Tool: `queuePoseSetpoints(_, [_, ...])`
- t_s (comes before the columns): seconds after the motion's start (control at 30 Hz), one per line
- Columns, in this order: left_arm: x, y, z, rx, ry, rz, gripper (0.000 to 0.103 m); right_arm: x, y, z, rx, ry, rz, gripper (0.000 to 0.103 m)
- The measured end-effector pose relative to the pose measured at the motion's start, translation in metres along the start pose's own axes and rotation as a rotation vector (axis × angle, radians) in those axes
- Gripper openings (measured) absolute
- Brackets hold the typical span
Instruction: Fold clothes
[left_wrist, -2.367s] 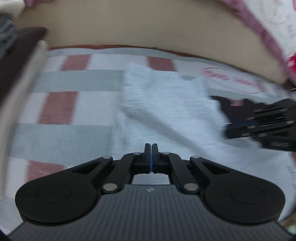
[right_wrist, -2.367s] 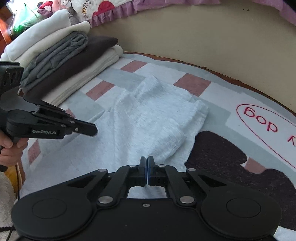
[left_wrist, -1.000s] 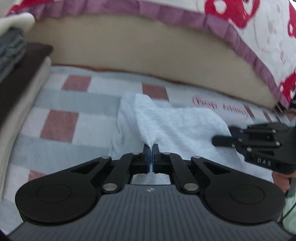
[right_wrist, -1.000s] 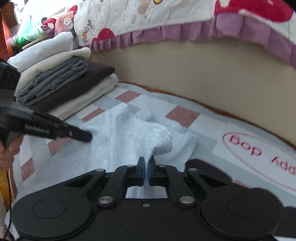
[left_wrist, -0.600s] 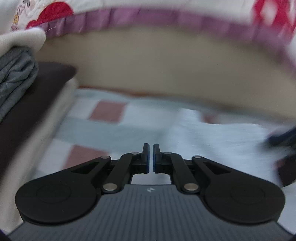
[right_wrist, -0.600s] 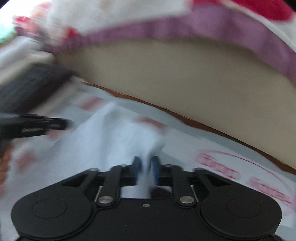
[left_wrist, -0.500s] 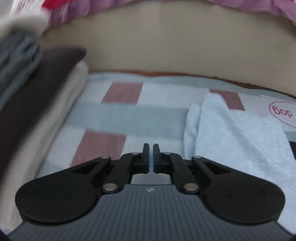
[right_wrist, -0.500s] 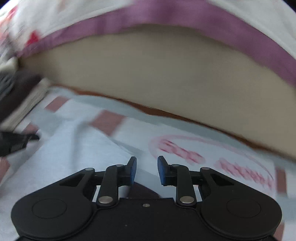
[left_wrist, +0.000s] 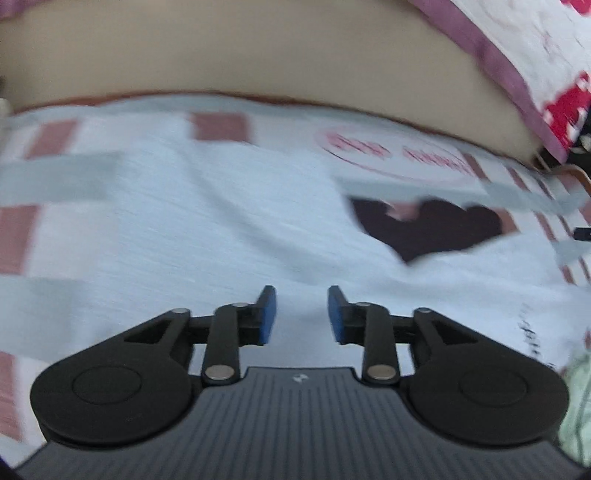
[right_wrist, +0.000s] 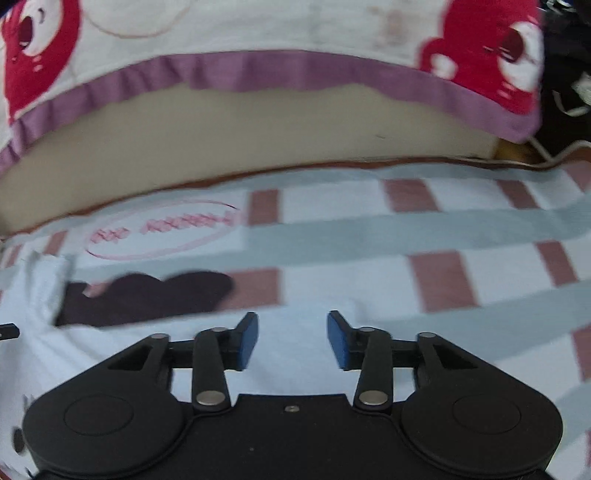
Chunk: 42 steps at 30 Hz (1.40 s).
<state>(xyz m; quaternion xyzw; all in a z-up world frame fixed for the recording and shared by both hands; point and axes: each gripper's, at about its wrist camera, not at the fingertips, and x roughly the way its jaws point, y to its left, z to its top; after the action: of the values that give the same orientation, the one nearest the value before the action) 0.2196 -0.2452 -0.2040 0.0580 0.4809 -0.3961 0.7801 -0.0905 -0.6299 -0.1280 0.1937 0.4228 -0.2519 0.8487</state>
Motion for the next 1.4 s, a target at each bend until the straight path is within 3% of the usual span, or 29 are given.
queuePoseSetpoints(0.1, [0.009, -0.028, 0.0, 0.051, 0.011, -0.039, 0.034, 0.005, -0.021, -0.014, 0.012, 0.002, -0.049, 0.054])
queuePoseSetpoints(0.23, [0.012, -0.044, -0.001, 0.099, 0.002, -0.052, 0.038, 0.027, -0.037, -0.029, 0.038, 0.012, -0.039, 0.054])
queuePoseSetpoints(0.43, [0.019, -0.044, -0.007, 0.098, 0.033, -0.054, 0.038, 0.064, -0.027, -0.044, 0.023, 0.01, -0.077, 0.055])
queuePoseSetpoints(0.47, [0.019, -0.042, -0.008, 0.093, 0.036, -0.052, 0.038, 0.064, -0.023, -0.046, 0.012, -0.028, -0.093, 0.058])
queuePoseSetpoints(0.53, [0.02, -0.039, -0.007, 0.079, 0.038, -0.06, 0.038, 0.059, -0.017, -0.048, -0.013, -0.079, -0.106, 0.046])
queuePoseSetpoints(0.57, [0.019, -0.038, -0.007, 0.076, 0.038, -0.06, 0.038, 0.055, -0.014, -0.048, -0.026, -0.097, -0.107, 0.014])
queuePoseSetpoints(0.6, [0.019, -0.038, -0.007, 0.079, 0.037, -0.059, 0.038, 0.051, -0.011, -0.048, -0.04, -0.114, -0.108, 0.003])
queuePoseSetpoints(0.8, [0.014, -0.04, -0.008, 0.101, 0.014, -0.036, 0.041, 0.016, 0.007, -0.037, -0.138, -0.253, -0.184, 0.003])
queuePoseSetpoints(0.97, [0.012, -0.037, -0.007, 0.097, -0.004, -0.002, 0.041, 0.021, 0.005, -0.004, -0.162, -0.333, -0.183, 0.003])
queuePoseSetpoints(1.03, [0.014, -0.038, -0.009, 0.11, -0.001, 0.032, 0.041, 0.038, 0.0, 0.006, -0.151, -0.279, -0.159, 0.006])
queuePoseSetpoints(1.1, [0.014, -0.04, -0.01, 0.134, 0.008, 0.053, 0.041, 0.06, -0.005, 0.015, -0.136, -0.184, -0.144, 0.017])
queuePoseSetpoints(1.17, [0.014, -0.041, -0.012, 0.15, 0.015, 0.07, 0.042, 0.08, -0.013, 0.019, -0.107, -0.05, -0.21, 0.029])
queuePoseSetpoints(1.23, [0.013, -0.041, -0.011, 0.15, 0.018, 0.078, 0.045, 0.076, -0.024, 0.015, -0.045, -0.047, -0.29, 0.039])
queuePoseSetpoints(1.3, [0.011, -0.039, -0.01, 0.142, 0.016, 0.079, 0.049, 0.053, -0.041, 0.003, 0.097, -0.069, -0.262, 0.051])
queuePoseSetpoints(1.4, [0.01, -0.036, -0.009, 0.146, 0.018, 0.076, 0.049, 0.015, -0.066, -0.02, 0.31, -0.087, -0.193, 0.06])
